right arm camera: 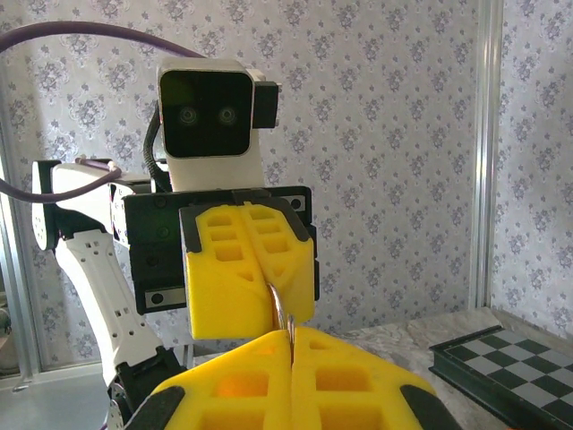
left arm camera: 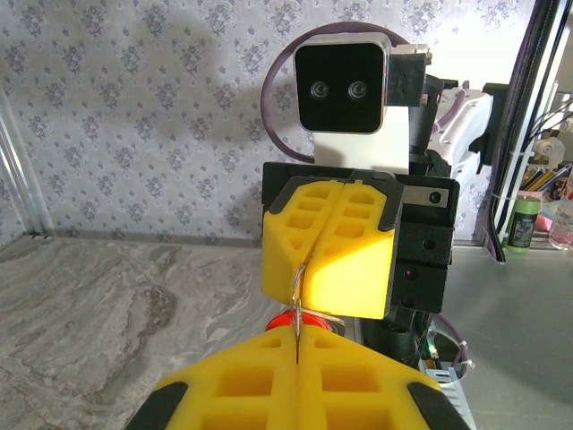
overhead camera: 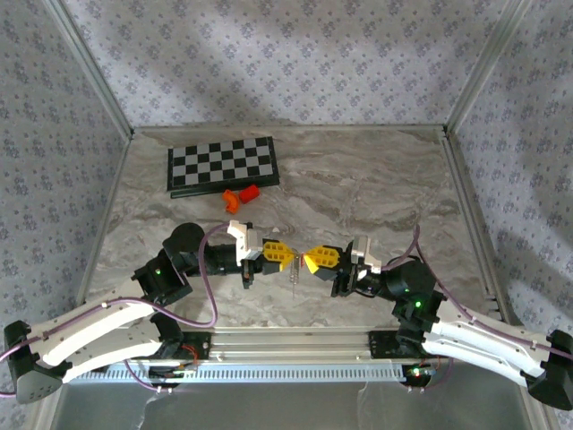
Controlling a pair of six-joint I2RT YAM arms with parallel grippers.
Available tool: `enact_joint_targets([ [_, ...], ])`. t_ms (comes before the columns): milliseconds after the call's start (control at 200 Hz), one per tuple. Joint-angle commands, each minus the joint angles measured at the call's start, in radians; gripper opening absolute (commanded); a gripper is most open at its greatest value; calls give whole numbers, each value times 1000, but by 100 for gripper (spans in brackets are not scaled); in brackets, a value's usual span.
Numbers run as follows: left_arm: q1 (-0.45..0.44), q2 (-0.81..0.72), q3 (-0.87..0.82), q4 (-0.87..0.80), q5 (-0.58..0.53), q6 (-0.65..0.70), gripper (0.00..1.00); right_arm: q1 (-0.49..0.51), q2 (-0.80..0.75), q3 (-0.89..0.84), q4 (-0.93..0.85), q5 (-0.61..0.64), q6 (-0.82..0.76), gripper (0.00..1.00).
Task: Put the keys on the keyring
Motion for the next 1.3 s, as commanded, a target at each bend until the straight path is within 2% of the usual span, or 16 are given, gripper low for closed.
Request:
enact_joint_targets([
  [0, -6, 1, 25, 42, 4, 10, 0, 11, -5, 0, 43, 2, -10, 0],
  [1294, -6, -6, 26, 40, 6, 9, 0, 26, -14, -1, 46, 10, -18, 0],
])
